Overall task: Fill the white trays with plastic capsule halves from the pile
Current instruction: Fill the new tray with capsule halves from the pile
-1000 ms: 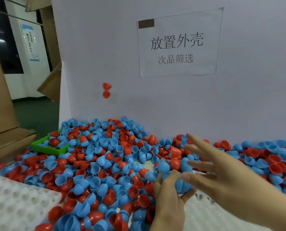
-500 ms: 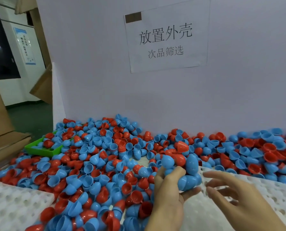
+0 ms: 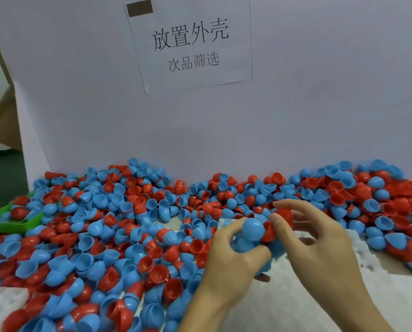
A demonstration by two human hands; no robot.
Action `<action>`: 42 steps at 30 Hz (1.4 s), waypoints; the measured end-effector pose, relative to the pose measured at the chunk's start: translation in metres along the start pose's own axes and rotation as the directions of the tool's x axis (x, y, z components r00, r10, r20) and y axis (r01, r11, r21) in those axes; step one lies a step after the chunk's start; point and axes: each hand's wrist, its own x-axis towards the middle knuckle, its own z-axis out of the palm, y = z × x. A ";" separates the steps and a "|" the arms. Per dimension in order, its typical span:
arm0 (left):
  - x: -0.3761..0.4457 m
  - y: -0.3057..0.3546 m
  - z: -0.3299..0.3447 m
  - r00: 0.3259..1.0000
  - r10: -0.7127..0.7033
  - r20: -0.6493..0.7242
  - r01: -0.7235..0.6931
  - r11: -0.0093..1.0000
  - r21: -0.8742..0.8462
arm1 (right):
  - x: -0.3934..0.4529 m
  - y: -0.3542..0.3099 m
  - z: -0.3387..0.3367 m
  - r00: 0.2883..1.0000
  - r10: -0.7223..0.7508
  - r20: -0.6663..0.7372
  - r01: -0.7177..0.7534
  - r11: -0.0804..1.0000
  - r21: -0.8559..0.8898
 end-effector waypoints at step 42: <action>-0.024 0.016 -0.021 0.934 -0.005 -0.357 -0.131 0.926 -0.355 | -0.026 0.000 -0.022 0.839 0.495 0.227 -0.541 0.803 0.250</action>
